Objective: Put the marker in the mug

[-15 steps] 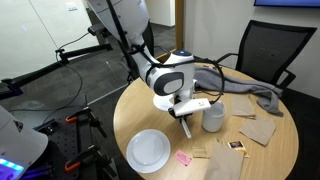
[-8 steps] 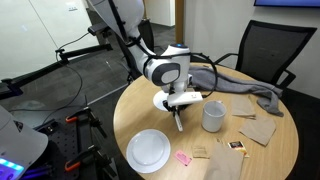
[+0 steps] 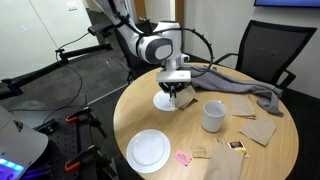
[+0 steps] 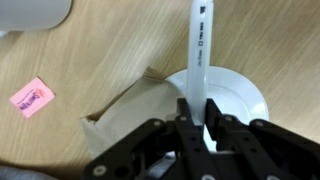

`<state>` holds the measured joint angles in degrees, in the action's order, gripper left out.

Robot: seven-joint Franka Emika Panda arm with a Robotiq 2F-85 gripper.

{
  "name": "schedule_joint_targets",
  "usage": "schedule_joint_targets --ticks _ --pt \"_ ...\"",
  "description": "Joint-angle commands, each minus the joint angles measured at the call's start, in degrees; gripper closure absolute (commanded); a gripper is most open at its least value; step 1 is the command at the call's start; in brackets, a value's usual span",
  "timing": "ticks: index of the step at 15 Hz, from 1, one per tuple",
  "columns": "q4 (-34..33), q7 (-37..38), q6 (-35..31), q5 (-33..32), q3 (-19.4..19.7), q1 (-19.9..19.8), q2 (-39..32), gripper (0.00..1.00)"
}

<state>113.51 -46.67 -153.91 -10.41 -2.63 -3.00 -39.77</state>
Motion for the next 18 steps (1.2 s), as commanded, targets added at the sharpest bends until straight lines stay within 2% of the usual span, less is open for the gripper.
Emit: schedule_joint_targets --ticks 1,6,10,11,12,18 --pt "1.9 7.4 5.3 0.3 -0.6 1.1 5.7 0.95" --pt "2.9 13.6 11.5 1.0 -2.6 1.3 12.7 0.95" --pt "3.6 14.5 16.3 1.2 -3.7 1.2 18.6 0.95" --pt "0.5 13.4 13.9 0.3 -3.3 1.1 13.7 0.95" --pt "0.6 13.4 14.3 0.4 -3.3 1.2 14.7 0.79" --pt "0.5 13.4 14.3 0.3 -3.3 1.1 13.3 0.79"
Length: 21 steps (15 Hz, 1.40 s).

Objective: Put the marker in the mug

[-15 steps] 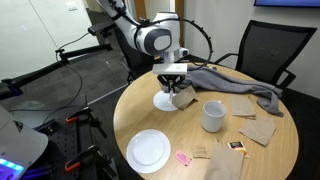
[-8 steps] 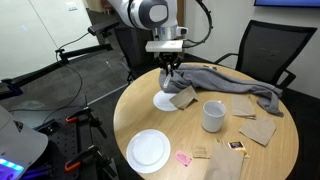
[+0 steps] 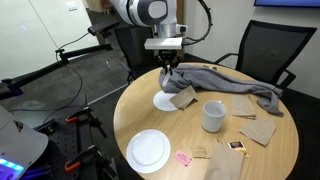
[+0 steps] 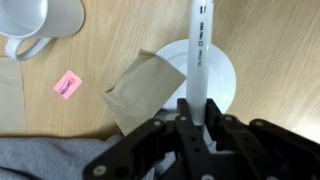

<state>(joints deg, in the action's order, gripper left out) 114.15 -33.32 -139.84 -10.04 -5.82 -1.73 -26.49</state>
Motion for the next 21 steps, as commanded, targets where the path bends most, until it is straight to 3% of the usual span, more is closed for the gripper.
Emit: schedule_joint_targets --ticks 1,2,3,10,17,21 --pt "-0.2 0.1 0.2 -0.1 -0.2 -0.1 0.0 0.79" --pt "-0.2 0.1 0.2 -0.1 -0.2 -0.1 0.0 0.79" --pt "-0.2 0.1 0.2 -0.1 -0.1 -0.1 0.0 0.95" --pt "2.7 18.2 -14.3 -6.1 5.4 4.1 5.0 0.95" --pt "2.1 46.8 -19.3 -22.7 18.7 13.1 7.6 0.95" --pt "0.4 65.4 -21.8 -33.0 32.1 23.0 6.2 0.95"
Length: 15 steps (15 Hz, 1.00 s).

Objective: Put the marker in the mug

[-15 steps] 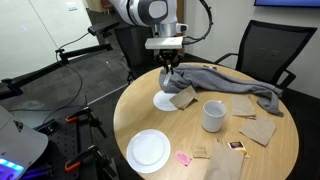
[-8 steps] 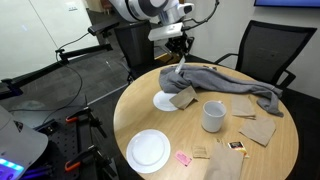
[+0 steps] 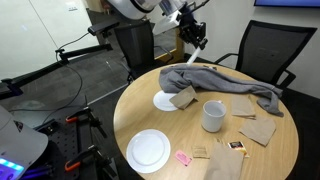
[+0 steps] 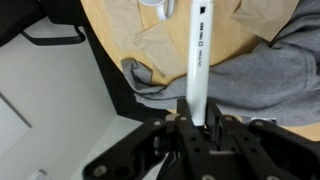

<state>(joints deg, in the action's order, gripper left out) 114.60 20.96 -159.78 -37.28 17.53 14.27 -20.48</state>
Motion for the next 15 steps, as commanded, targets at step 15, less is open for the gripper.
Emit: schedule_joint_targets --ticks 15 --pt "-5.3 77.1 0.3 -35.4 34.3 31.6 -14.2 0.95"
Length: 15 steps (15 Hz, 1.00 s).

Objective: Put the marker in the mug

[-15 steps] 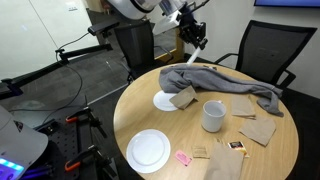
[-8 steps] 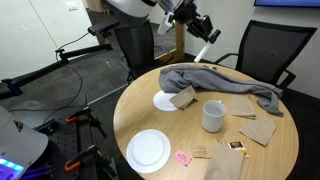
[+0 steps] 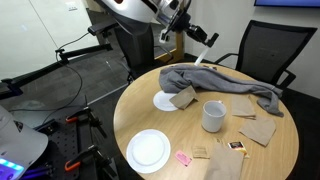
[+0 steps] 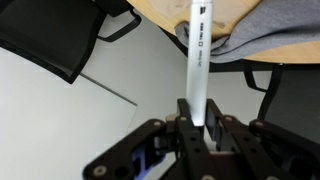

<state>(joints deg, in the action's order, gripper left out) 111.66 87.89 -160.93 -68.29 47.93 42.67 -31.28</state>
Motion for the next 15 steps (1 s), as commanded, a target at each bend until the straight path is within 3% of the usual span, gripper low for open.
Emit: schedule_joint_targets --ticks 1,6,7,10,15 --pt "-2.9 14.4 2.4 -6.0 5.2 4.2 -4.4 0.95" --pt "-2.9 27.8 11.0 -8.6 8.4 7.5 -7.5 0.95" --pt "-3.3 31.0 17.5 -14.0 0.6 1.7 -3.5 0.95" --pt "-3.4 37.1 29.8 -17.9 -8.8 -5.0 -2.0 0.95" --pt "-4.4 45.1 44.5 -22.6 -29.5 -22.4 -0.2 0.95"
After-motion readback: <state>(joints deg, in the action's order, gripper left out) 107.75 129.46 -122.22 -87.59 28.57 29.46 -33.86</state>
